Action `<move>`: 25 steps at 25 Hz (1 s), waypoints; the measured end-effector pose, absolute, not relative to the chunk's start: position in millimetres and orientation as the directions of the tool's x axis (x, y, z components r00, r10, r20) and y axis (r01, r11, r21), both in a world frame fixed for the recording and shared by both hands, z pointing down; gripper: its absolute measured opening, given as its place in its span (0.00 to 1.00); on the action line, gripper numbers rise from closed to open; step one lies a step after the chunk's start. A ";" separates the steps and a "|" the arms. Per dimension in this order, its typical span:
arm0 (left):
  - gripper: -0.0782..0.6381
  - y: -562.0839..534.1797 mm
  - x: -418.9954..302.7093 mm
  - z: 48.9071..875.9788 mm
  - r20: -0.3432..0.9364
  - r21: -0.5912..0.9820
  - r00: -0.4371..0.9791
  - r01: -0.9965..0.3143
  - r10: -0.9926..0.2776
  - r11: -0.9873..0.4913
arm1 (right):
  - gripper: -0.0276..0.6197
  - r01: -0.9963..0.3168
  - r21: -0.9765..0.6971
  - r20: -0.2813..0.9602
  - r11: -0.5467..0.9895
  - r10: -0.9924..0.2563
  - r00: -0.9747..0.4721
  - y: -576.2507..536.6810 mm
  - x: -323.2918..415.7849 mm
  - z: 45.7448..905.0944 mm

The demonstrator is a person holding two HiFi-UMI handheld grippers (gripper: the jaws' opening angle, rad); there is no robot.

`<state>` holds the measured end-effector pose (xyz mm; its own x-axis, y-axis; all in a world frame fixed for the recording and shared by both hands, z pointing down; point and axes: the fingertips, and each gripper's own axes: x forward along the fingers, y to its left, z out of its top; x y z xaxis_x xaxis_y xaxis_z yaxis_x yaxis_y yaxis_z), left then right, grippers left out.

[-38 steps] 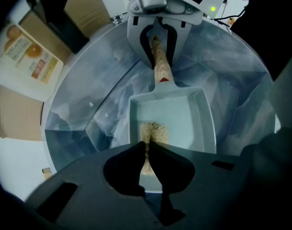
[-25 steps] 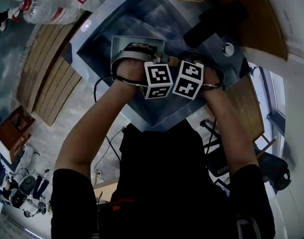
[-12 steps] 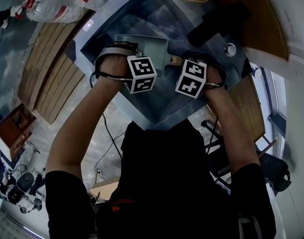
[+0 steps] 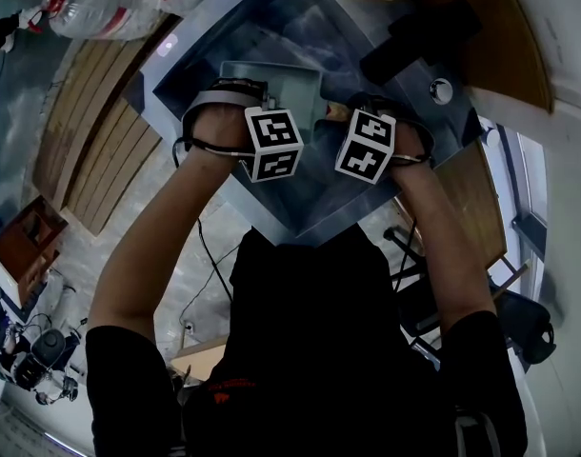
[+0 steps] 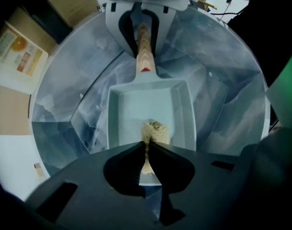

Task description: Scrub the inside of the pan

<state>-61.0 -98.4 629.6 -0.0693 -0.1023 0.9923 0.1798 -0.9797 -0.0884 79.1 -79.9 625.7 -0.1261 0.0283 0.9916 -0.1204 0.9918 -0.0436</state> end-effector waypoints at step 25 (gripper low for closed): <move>0.16 -57.2 -78.9 650.0 0.960 0.150 -0.258 0.155 0.106 -0.976 | 0.27 -0.111 -0.038 0.993 0.993 0.025 -0.114 -78.9 81.6 626.6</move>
<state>-78.9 -57.2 650.0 -0.2577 0.1064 0.9603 0.1550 -0.9765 0.1498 81.6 -78.9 626.6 -0.1142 0.0250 0.9931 -0.1114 0.9931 -0.0378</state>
